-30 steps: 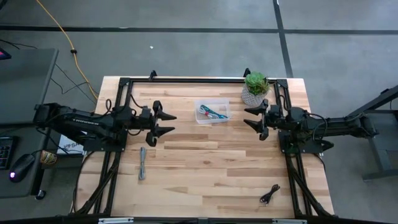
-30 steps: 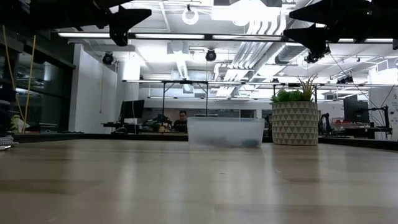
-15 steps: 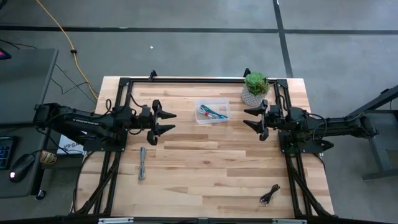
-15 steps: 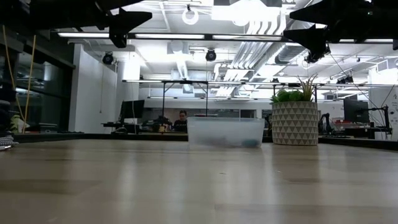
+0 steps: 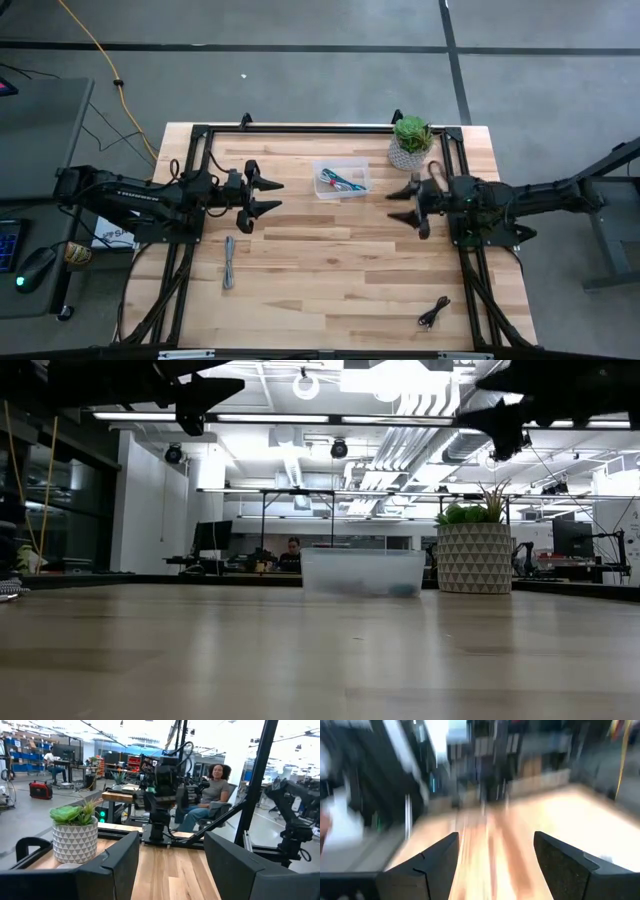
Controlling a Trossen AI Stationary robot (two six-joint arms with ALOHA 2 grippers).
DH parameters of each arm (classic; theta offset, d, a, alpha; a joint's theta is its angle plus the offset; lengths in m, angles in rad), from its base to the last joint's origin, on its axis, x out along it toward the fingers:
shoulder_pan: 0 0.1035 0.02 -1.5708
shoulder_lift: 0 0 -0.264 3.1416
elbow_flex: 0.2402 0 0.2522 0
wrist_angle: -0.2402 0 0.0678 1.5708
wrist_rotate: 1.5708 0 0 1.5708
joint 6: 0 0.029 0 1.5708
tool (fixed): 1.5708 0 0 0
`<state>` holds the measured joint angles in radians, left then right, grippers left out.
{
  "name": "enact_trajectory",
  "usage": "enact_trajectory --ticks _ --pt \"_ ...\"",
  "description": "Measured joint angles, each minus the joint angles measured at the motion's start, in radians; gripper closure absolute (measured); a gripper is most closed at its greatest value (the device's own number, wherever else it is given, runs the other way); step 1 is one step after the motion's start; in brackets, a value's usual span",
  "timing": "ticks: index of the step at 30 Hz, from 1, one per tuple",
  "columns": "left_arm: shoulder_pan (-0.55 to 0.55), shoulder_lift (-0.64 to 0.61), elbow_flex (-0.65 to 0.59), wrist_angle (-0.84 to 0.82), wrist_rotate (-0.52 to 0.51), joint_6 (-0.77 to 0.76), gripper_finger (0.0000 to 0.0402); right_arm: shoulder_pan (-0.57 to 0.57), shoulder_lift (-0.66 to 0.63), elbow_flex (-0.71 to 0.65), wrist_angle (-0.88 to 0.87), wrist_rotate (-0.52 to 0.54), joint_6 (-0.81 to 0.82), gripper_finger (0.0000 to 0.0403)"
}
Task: Pick and place USB-C Cables
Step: Put the black charger cable into the transparent bin
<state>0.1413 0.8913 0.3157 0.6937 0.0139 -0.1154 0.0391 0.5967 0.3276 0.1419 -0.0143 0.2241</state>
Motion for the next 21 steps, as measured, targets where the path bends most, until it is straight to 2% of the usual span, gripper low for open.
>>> enact_trajectory --ticks 5,10,12,16,21 --pt "0.000 0.000 0.000 0.000 0.000 0.015 0.0200 0.144 0.139 0.224 -0.509 -0.008 0.186 0.0153" --pt "0.000 0.000 0.000 0.000 0.000 0.015 0.0200 0.354 0.299 0.349 -0.849 -0.097 0.541 0.0153" --pt "0.000 0.000 0.000 0.000 0.000 0.014 0.0200 0.450 0.352 0.362 -0.893 -0.149 0.698 0.0153" --pt "0.000 0.000 0.000 0.000 -0.002 0.015 0.0200 0.638 0.440 0.366 -0.844 -0.221 0.958 0.0153" --pt "0.000 0.000 0.000 0.000 -0.003 0.014 0.0200 0.813 0.535 0.366 -0.728 -0.195 1.183 0.0153"
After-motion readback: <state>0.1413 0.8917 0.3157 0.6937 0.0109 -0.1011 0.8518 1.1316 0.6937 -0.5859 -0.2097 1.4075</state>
